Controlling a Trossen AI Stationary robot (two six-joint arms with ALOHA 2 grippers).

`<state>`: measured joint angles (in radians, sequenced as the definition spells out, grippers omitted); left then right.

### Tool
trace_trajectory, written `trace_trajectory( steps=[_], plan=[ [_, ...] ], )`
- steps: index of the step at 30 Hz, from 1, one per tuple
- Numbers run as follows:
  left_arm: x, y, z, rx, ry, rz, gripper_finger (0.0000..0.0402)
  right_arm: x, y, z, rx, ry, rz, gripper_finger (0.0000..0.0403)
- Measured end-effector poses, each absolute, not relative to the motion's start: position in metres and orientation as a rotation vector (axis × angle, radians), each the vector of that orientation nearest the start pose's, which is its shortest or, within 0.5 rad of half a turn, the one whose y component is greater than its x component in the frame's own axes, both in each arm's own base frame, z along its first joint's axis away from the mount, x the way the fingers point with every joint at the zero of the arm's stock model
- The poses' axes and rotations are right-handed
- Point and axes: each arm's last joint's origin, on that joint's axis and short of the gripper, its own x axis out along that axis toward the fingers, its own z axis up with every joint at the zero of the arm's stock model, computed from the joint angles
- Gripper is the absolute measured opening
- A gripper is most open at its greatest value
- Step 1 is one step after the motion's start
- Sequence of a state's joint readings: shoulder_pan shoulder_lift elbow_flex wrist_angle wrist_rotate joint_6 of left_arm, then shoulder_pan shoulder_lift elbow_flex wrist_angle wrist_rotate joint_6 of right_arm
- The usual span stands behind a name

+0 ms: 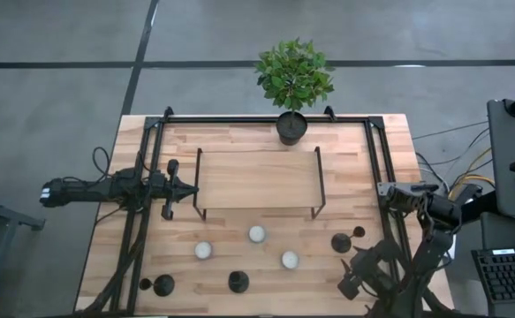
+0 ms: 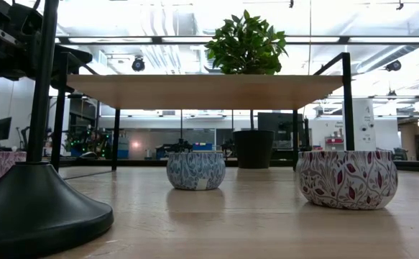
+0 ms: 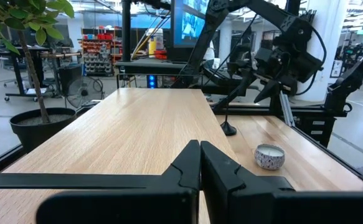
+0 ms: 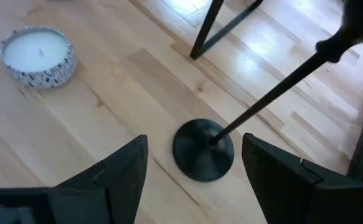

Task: Pick & Place candle stick holders
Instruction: Put the right black candle holder on the shelf

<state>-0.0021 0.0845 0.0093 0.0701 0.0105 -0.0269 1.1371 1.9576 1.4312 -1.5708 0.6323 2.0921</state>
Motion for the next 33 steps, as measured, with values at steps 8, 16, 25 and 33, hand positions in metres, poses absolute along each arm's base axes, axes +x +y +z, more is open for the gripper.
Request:
trace_trajectory(
  steps=[8, 16, 25, 33],
  plan=[
    [0.102, -0.001, 0.167, -0.027, 0.006, -0.013, 0.0010, 0.136, 0.285, 0.196, 0.116, 0.867, -0.836, 0.0237],
    [0.102, -0.001, 0.167, -0.027, 0.007, -0.013, 0.0010, 0.115, 0.271, 0.173, 0.116, 0.799, -0.921, 0.0237],
    [0.102, -0.001, 0.166, -0.027, 0.008, -0.013, 0.0010, 0.111, 0.255, 0.159, 0.109, 0.645, -0.928, 0.0234],
    [0.102, -0.001, 0.166, -0.027, 0.008, -0.013, 0.0010, 0.112, 0.243, 0.151, 0.081, 0.575, -0.929, 0.0217]
  ],
)
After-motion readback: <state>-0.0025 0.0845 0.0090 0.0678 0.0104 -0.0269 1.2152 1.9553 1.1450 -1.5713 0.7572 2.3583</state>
